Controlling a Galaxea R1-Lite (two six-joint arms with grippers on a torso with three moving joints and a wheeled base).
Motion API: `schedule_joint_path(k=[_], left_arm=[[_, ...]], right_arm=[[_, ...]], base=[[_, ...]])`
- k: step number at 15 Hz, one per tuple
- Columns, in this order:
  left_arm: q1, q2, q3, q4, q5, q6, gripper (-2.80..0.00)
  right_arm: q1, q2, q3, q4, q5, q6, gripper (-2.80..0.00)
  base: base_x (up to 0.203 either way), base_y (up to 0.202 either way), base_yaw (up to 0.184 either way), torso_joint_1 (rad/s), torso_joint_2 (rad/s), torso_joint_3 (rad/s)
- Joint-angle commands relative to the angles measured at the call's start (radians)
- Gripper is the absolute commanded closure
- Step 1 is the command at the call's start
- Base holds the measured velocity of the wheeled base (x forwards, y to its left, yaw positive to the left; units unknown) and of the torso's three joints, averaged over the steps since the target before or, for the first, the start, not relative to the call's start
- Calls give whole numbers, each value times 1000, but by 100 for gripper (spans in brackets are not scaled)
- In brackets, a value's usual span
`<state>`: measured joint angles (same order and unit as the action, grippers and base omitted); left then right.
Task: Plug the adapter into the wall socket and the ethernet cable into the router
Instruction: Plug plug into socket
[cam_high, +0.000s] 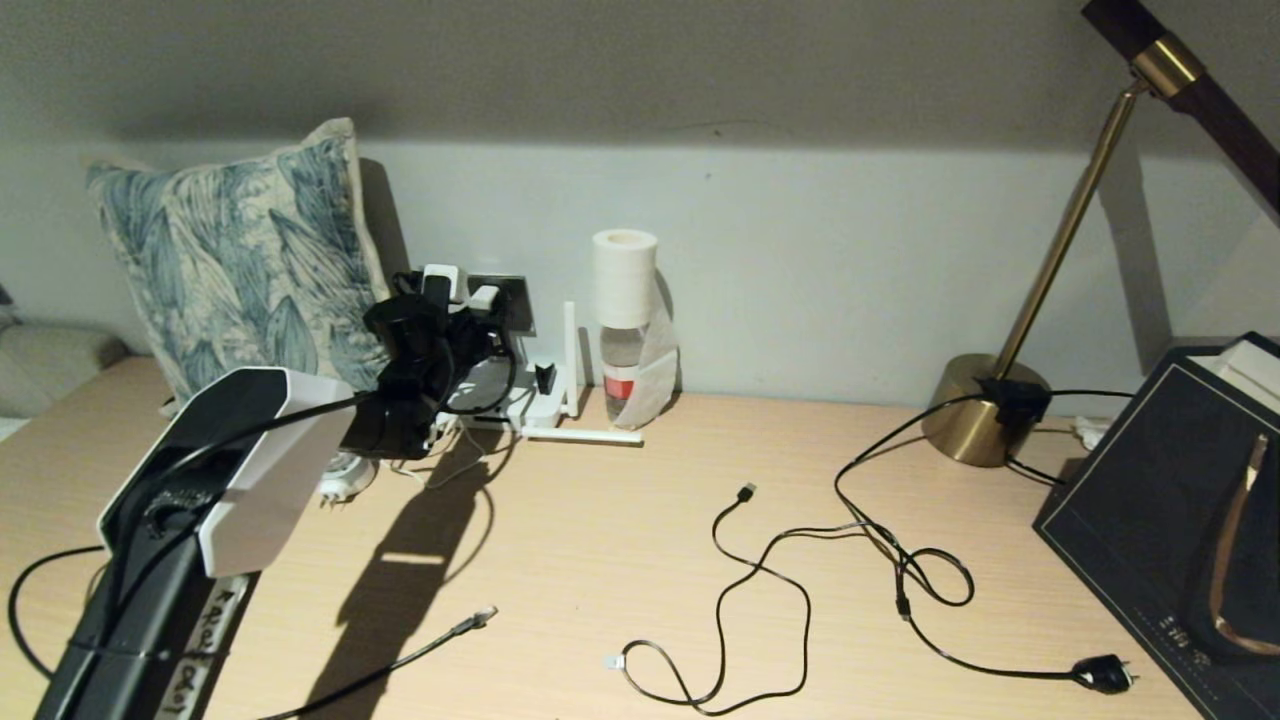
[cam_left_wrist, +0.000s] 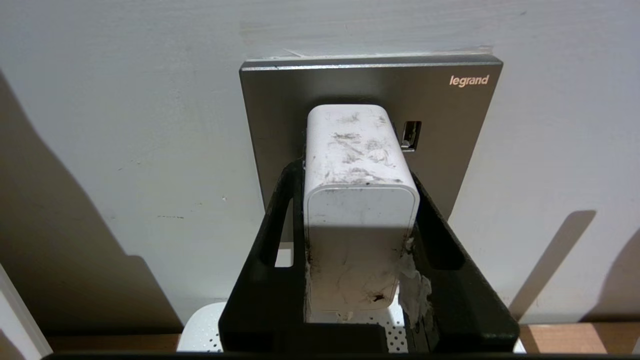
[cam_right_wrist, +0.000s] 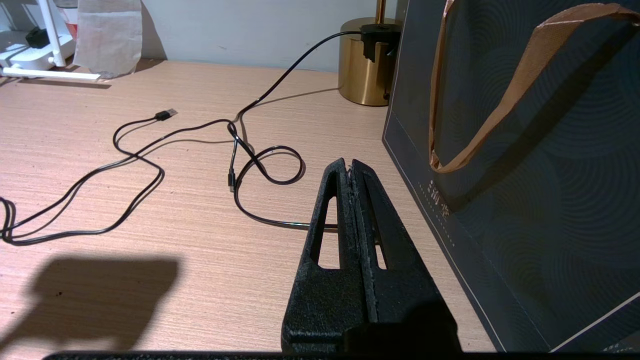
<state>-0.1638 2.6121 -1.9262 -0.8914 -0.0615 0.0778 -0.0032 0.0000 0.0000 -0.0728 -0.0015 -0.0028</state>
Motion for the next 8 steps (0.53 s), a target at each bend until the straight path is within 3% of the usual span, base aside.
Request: schedule_joint_path(k=[1, 5, 8], left_arm=[[-12, 2, 2, -44, 14, 1, 0], [-15, -23, 76, -115, 38, 6, 0], [-14, -120, 289, -179, 32, 6, 0]], right_arm=[[0, 0, 26, -1, 0, 0, 0], [0, 0, 26, -1, 0, 0, 0], [0, 0, 26, -1, 0, 0, 0]], base=[[0, 0, 0, 0, 0, 0], [0, 0, 0, 0, 0, 0], [0, 0, 0, 0, 0, 0]])
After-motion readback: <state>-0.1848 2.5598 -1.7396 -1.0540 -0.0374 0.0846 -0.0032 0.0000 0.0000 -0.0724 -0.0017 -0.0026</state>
